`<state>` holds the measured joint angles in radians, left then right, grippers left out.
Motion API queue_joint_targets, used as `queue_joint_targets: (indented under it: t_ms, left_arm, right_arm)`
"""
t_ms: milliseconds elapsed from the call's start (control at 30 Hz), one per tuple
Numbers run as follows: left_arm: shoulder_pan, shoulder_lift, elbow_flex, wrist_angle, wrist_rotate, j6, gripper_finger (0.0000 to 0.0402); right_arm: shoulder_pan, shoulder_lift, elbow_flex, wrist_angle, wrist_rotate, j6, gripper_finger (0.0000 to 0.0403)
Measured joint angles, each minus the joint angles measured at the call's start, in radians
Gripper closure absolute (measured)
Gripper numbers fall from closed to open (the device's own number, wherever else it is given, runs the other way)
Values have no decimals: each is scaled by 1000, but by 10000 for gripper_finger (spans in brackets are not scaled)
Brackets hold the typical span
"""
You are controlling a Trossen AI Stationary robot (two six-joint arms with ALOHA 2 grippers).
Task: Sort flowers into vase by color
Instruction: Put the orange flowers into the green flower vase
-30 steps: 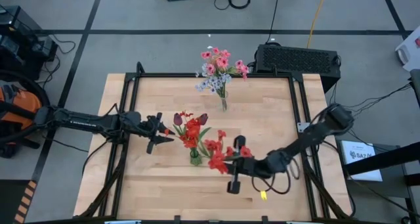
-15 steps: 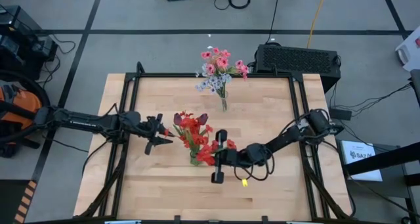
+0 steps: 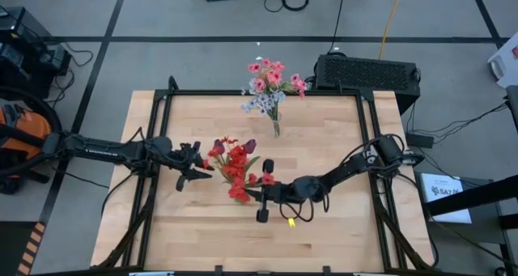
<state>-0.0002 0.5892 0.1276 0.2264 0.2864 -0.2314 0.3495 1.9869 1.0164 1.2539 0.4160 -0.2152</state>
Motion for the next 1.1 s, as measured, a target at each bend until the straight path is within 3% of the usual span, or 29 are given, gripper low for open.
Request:
queue_joint_targets:
  t_ms: [1100]
  left_arm:
    - [0,-1,0,1,0,0,265]
  right_arm:
    - [-10,0,0,-319,7,191,402]
